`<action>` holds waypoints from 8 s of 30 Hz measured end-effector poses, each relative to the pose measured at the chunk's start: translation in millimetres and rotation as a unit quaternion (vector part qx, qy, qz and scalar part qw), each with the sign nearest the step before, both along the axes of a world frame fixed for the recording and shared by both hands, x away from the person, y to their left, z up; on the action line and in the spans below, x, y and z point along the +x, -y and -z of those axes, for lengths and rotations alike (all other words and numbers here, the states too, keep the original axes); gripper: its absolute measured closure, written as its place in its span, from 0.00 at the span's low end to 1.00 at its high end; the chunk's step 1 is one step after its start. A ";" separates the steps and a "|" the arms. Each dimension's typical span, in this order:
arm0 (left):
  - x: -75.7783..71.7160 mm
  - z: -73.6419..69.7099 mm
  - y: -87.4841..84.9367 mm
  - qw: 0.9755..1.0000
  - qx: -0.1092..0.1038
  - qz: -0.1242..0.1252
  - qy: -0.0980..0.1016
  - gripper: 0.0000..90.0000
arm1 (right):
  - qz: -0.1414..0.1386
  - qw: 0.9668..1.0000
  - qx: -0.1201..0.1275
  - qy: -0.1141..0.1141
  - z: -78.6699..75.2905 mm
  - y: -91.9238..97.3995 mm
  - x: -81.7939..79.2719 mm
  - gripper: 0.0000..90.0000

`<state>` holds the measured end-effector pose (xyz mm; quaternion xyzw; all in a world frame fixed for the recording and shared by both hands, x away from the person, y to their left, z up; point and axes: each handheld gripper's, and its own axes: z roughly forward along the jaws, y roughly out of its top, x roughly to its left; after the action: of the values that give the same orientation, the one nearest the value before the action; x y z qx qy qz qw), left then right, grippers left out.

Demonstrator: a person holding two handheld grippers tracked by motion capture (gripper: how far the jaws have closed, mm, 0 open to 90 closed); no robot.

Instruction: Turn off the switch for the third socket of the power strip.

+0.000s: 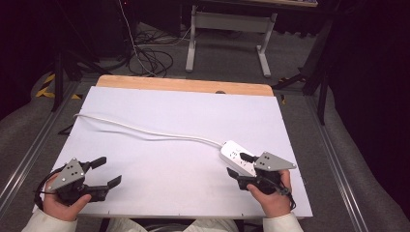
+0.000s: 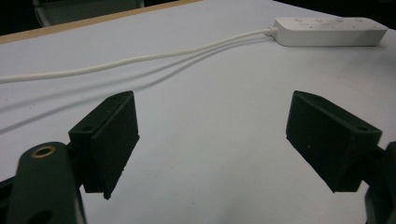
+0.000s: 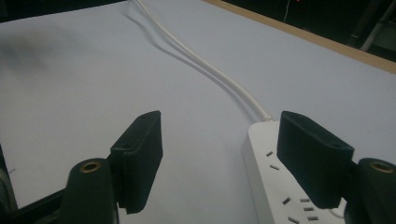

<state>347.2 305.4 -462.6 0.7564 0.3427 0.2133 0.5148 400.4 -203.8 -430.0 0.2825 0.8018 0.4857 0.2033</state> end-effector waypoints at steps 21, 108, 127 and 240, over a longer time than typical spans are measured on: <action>0.7 0.4 -0.2 1.000 0.005 0.002 -0.001 0.20 | 0.016 1.000 0.005 -0.011 -16.4 9.3 20.4 0.40; 0.3 1.1 -0.6 1.000 0.006 0.000 -0.010 0.20 | 0.147 0.952 -0.182 -0.196 8.7 40.7 59.3 1.00; 0.0 0.9 -1.0 1.000 0.010 0.000 -0.008 0.20 | 0.162 0.953 -0.183 -0.178 12.1 38.3 53.5 1.00; -1.5 -1.4 0.5 1.000 0.015 0.003 -0.017 0.18 | 0.006 0.997 0.076 0.002 12.9 20.3 0.2 0.16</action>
<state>345.7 305.0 -461.2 0.7686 0.3455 0.2037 0.4983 400.6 -224.0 -443.0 0.3013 0.7604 0.5446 0.1856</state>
